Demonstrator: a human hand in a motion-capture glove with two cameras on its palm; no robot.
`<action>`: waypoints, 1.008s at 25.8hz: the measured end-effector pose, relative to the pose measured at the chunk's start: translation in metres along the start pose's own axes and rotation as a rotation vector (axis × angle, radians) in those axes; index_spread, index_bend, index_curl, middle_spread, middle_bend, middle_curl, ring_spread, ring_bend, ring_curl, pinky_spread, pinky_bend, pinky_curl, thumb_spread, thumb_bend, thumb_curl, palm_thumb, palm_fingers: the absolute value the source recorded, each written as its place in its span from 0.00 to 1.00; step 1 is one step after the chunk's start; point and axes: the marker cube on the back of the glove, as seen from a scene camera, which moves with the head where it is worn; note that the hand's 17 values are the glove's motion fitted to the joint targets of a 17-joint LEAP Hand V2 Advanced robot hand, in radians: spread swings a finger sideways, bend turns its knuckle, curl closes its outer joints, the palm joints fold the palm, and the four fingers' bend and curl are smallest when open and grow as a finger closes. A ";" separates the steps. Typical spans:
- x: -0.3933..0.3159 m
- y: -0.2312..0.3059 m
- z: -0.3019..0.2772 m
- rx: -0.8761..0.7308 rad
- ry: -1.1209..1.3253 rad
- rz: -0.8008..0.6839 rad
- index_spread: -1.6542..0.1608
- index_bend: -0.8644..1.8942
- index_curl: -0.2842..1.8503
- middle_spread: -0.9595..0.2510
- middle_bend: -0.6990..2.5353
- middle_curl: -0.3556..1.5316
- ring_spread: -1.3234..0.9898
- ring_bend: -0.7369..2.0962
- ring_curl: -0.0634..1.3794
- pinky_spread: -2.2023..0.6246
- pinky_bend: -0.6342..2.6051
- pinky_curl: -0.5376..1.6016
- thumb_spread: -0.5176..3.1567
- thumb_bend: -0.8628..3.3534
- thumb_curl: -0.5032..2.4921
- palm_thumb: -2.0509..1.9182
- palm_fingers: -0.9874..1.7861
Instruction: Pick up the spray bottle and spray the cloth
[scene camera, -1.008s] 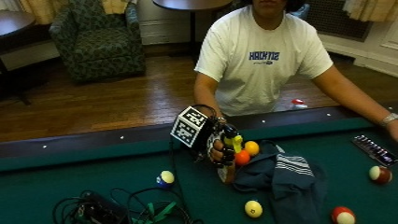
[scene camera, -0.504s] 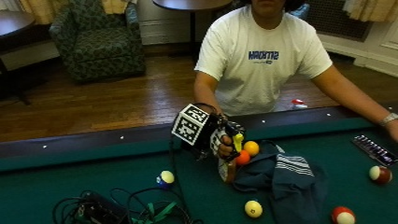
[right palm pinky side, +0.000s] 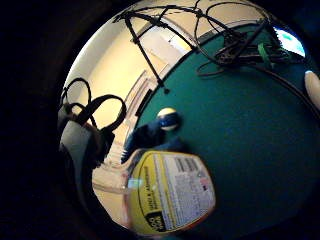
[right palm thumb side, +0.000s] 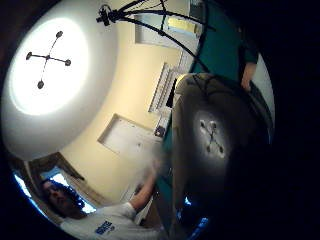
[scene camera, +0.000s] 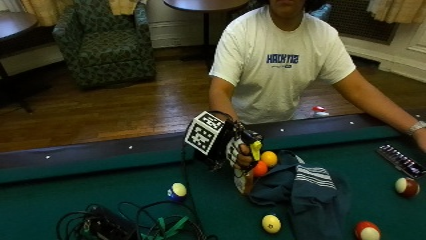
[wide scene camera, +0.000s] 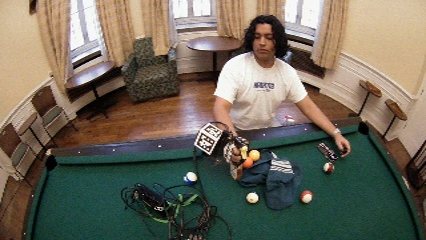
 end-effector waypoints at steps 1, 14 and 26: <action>0.000 0.000 0.000 0.000 0.001 -0.003 0.76 0.43 0.37 0.61 0.38 0.48 0.48 0.50 0.38 0.67 0.34 0.45 0.27 0.20 0.38 0.76 0.86; -0.036 -0.019 -0.035 -0.115 0.061 -0.092 0.76 0.46 0.40 0.61 0.40 0.49 0.48 0.51 0.39 0.67 0.34 0.45 0.24 0.20 0.41 0.75 0.86; -0.119 -0.065 -0.075 -0.653 0.464 -0.227 0.77 0.48 0.41 0.62 0.41 0.50 0.48 0.51 0.39 0.67 0.34 0.45 0.22 0.20 0.42 0.75 0.86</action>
